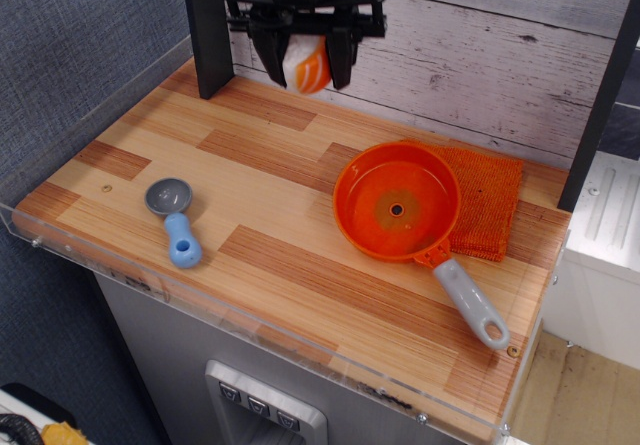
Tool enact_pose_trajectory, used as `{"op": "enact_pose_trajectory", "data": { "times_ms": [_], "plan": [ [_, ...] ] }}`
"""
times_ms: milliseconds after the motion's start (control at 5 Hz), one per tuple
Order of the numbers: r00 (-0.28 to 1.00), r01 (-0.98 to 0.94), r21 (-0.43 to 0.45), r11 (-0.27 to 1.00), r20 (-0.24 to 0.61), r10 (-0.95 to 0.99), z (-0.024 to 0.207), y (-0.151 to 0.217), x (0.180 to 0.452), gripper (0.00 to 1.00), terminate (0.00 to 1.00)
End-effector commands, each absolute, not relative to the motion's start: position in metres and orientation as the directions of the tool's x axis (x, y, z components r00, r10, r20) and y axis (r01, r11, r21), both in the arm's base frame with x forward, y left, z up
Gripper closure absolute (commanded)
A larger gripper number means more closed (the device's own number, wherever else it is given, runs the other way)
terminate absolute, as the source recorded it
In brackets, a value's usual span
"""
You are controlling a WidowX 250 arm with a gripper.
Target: Move the food item to the lower middle of the table
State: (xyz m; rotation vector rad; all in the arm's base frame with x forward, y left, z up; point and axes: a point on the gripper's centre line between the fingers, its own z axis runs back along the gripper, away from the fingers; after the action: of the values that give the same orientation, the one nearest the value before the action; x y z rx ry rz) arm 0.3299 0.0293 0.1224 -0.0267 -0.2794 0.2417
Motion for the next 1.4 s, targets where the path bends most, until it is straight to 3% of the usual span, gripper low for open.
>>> {"op": "enact_pose_trajectory", "data": {
  "times_ms": [0,600,1200],
  "plan": [
    [0.955,-0.134,-0.039,0.99,0.261,0.139,0.117,0.018,0.296,1.0,0.0],
    [0.988,0.002,0.012,1.0,0.156,-0.004,0.074,0.01,0.266,1.0,0.0],
    [0.999,0.046,0.076,0.996,-0.019,-0.045,0.037,0.041,0.261,1.0,0.0]
  ]
}}
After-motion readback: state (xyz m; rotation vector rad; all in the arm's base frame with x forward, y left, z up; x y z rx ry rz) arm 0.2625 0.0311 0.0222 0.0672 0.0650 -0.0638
